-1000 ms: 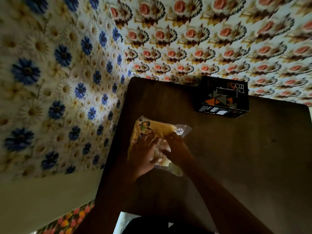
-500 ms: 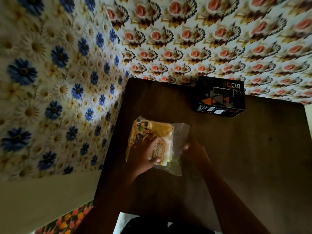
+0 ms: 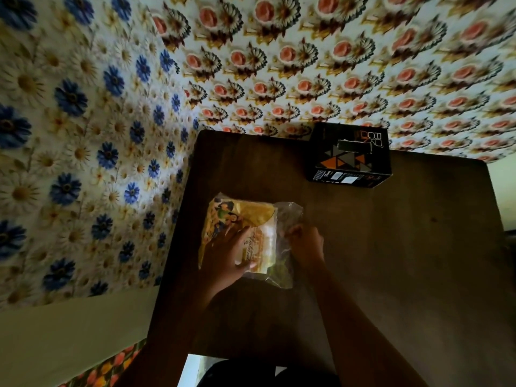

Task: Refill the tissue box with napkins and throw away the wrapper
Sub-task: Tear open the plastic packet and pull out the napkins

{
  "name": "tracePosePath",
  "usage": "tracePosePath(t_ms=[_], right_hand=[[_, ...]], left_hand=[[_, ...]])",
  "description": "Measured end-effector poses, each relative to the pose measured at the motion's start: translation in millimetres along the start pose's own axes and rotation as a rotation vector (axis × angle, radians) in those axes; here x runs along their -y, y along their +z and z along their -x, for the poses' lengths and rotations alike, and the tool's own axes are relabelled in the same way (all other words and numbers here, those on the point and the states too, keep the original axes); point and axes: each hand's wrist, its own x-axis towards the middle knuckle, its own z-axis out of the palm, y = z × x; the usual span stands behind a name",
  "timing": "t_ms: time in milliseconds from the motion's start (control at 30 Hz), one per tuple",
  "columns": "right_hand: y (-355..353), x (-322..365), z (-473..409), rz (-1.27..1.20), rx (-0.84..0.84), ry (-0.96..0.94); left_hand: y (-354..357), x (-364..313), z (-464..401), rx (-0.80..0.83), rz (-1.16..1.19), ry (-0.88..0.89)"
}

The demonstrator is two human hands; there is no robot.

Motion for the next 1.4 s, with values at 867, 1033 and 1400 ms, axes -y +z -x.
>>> tracePosePath(t_ms=[867, 1033, 1400], right_hand=[[-27.2, -5.3, -4.4, -0.950, 0.324, 0.330], [-21.2, -14.8, -2.4, -0.800, 0.513, 0.457], [-2.9, 0.2, 0.8, -0.139, 0.173, -0.060]], left_hand=[[6.8, 3.5, -2.5, -0.033, -0.018, -0.011], [11.5, 6.3, -2.2, -0.082, 0.049, 0.014], [-8.1, 14.7, -8.7, -0.647, 0.368, -0.271]])
